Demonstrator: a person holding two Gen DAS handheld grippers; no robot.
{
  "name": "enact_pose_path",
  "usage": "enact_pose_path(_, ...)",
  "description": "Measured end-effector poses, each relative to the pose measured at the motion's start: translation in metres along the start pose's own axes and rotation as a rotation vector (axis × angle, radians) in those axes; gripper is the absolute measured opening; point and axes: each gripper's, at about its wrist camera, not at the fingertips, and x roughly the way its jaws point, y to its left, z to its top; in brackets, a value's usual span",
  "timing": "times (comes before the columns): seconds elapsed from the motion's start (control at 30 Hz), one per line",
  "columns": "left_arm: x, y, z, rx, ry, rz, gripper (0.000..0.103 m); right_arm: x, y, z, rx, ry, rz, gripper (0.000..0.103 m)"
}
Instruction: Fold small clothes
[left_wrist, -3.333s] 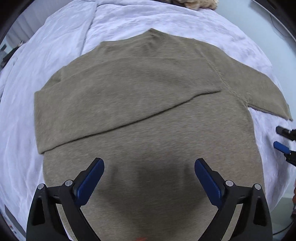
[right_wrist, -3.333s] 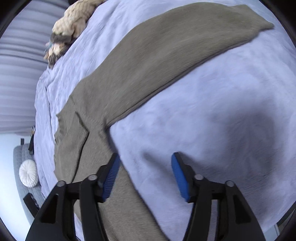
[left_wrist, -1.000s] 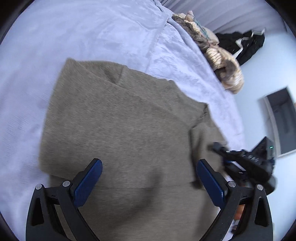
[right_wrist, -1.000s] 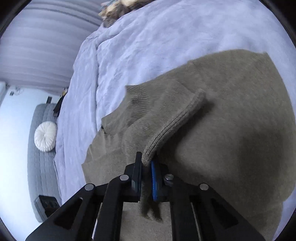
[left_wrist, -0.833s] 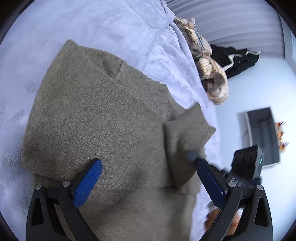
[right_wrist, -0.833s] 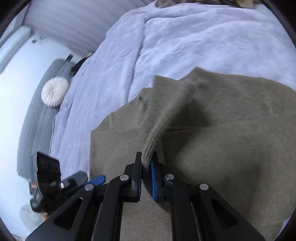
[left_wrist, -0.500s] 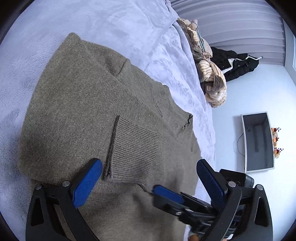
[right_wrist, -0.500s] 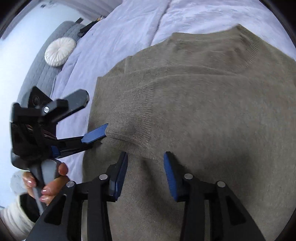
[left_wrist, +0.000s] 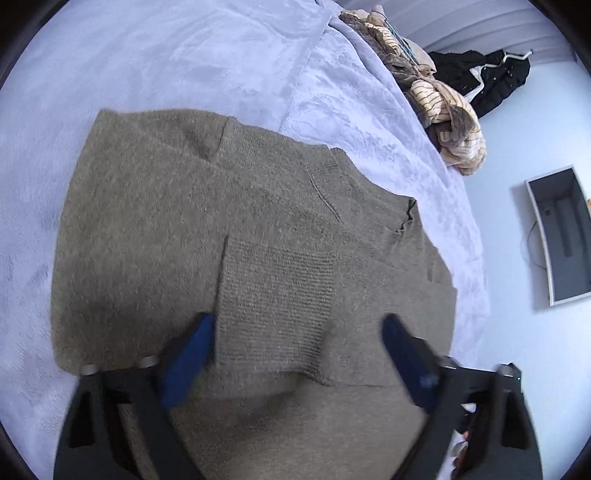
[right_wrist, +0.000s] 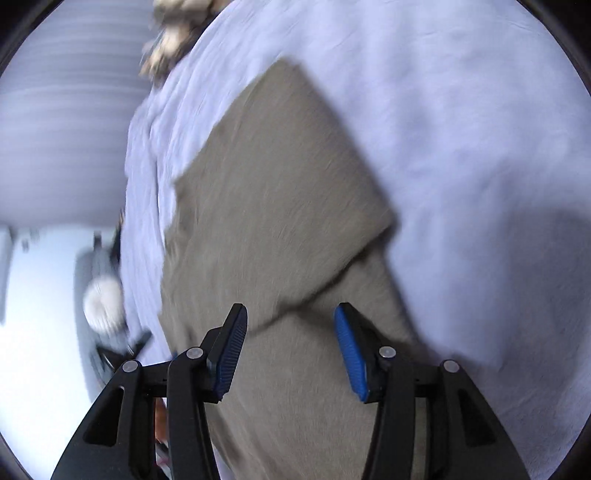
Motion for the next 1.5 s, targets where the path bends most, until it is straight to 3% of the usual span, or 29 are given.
enact_pose_path(0.03,0.002,-0.001,0.002,0.008,0.008,0.024,0.052,0.0,-0.005,0.005,0.042,-0.029,0.019,0.053)
enact_pose_path(0.07,0.004,-0.001,0.003,0.011,0.021,0.034,0.021,0.002,-0.008,0.01,0.08,-0.053,0.041,0.053)
enact_pose_path(0.1,0.005,0.001,0.004,0.005,0.034,0.024,0.006,0.005,-0.008,0.014,0.097,-0.059,0.051,0.036)
enact_pose_path(0.13,0.003,0.003,0.004,-0.006,0.032,0.01,0.006,0.005,-0.008,0.018,0.092,-0.056,0.032,0.009)
enact_pose_path(0.23,-0.012,-0.001,-0.002,0.017,-0.006,-0.017,0.006,-0.004,0.013,0.027,-0.042,-0.064,-0.029,0.007)
enact_pose_path(0.37,-0.007,-0.001,-0.015,0.064,0.015,0.041,0.006,-0.024,0.019,0.033,-0.188,-0.062,-0.095,0.007)
enact_pose_path(0.5,0.003,0.007,-0.018,0.075,0.028,0.077,0.006,-0.02,-0.017,0.039,-0.166,-0.005,-0.133,0.007)
enact_pose_path(0.63,-0.005,0.0,-0.017,0.135,0.012,0.153,0.009,-0.027,-0.027,0.035,-0.145,-0.014,-0.119,0.006)
enact_pose_path(0.77,-0.015,0.004,-0.015,0.134,0.008,0.186,0.009,-0.036,-0.015,0.029,-0.213,0.026,-0.158,0.02)
enact_pose_path(0.83,-0.021,0.005,-0.014,0.131,-0.001,0.217,0.009,-0.044,-0.003,0.024,-0.293,0.031,-0.183,0.057)
enact_pose_path(0.93,-0.024,0.005,-0.012,0.13,0.0,0.217,0.009,-0.061,0.011,0.028,-0.374,-0.025,-0.19,0.059)
enact_pose_path(1.1,-0.016,0.003,-0.009,0.126,0.008,0.226,0.009,-0.053,0.004,0.082,-0.259,-0.078,-0.142,0.059)
enact_pose_path(1.17,-0.013,-0.001,-0.009,0.13,0.005,0.24,0.009,-0.037,-0.001,0.1,-0.21,-0.045,-0.113,0.058)
enact_pose_path(1.2,-0.011,-0.002,-0.009,0.134,0.004,0.251,0.009,-0.026,-0.003,0.107,-0.18,-0.011,-0.117,0.05)
enact_pose_path(1.23,-0.01,-0.004,-0.008,0.136,0.004,0.255,0.009,-0.018,-0.004,0.111,-0.172,0.016,-0.115,0.013)
enact_pose_path(1.27,-0.01,-0.004,-0.008,0.138,0.004,0.257,0.009,-0.013,0.0,0.112,-0.185,0.032,-0.114,0.009)
enact_pose_path(1.37,-0.008,-0.005,-0.004,0.149,-0.005,0.256,0.009,-0.025,0.018,0.107,-0.285,-0.029,-0.145,0.008)
enact_pose_path(1.5,0.002,-0.006,0.004,0.17,-0.02,0.303,0.009,-0.018,0.003,0.11,-0.294,-0.025,-0.272,0.009)
